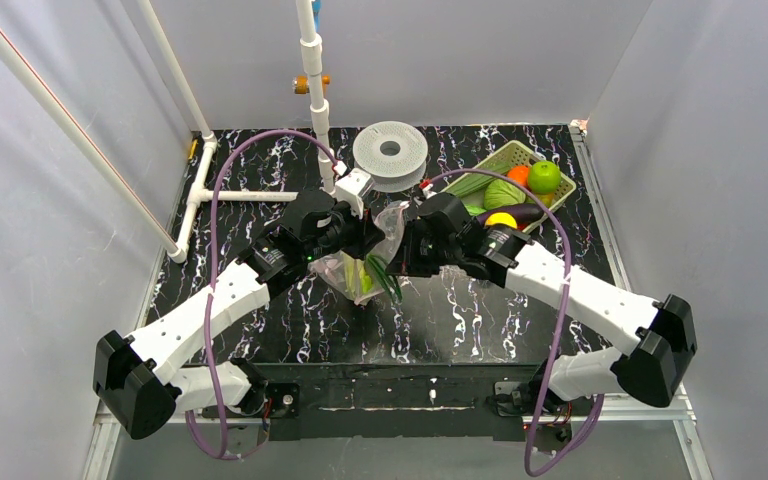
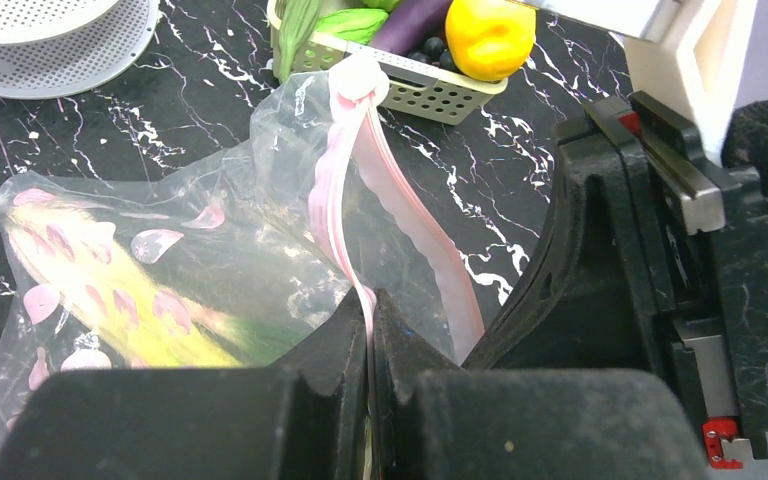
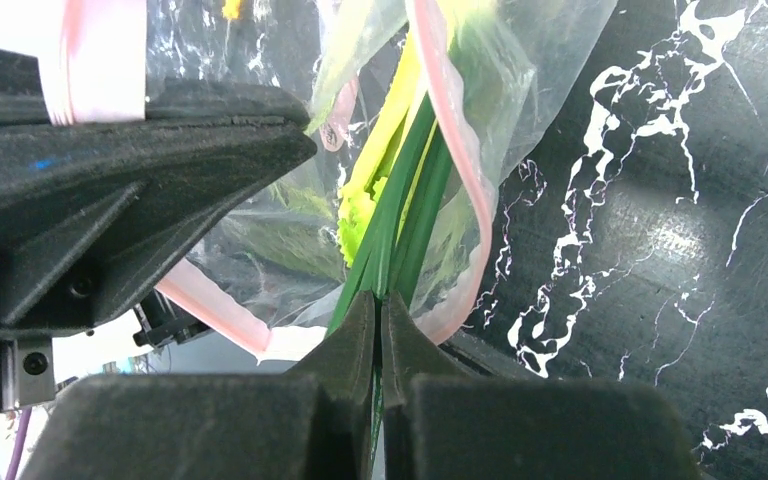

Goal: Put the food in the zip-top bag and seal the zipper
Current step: Place the fake vegetable in the zipper food storage bag, then pick up the fake vegetable from the bin.

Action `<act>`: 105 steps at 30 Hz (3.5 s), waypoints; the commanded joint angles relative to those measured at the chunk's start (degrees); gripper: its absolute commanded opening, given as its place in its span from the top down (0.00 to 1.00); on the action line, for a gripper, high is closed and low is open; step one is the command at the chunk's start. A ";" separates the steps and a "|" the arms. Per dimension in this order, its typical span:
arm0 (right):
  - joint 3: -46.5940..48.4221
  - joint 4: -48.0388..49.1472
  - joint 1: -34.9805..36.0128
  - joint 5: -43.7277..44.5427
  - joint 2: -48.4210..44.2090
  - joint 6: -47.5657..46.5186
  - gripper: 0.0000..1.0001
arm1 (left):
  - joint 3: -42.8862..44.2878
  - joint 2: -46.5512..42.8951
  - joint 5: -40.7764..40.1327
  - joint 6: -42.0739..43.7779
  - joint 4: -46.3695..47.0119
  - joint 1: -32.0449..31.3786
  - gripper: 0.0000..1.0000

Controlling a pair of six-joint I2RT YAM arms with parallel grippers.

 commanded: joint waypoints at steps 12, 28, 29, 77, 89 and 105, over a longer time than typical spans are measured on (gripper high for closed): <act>-6.48 22.51 2.15 17.38 -6.28 -6.57 0.99 | 0.76 -2.33 2.17 -1.32 1.87 -0.35 1.00; -6.12 23.74 2.24 16.30 6.25 -11.39 0.99 | 0.78 -2.68 3.25 -2.08 2.01 -0.32 1.00; -5.21 22.54 2.24 16.06 7.20 -11.43 0.99 | 0.80 -2.68 3.25 -2.08 2.00 -0.30 1.00; -5.72 -16.05 -30.40 21.98 -15.17 -9.84 0.02 | 1.45 -0.03 1.69 -1.35 0.68 -0.33 1.00; -2.02 -12.58 -36.34 16.64 -8.54 -14.05 0.02 | 2.31 3.46 4.56 -3.75 0.59 -0.30 1.00; 20.33 -11.78 -36.43 11.65 9.29 -0.30 0.03 | 2.08 2.13 2.90 -3.22 0.25 -0.28 1.00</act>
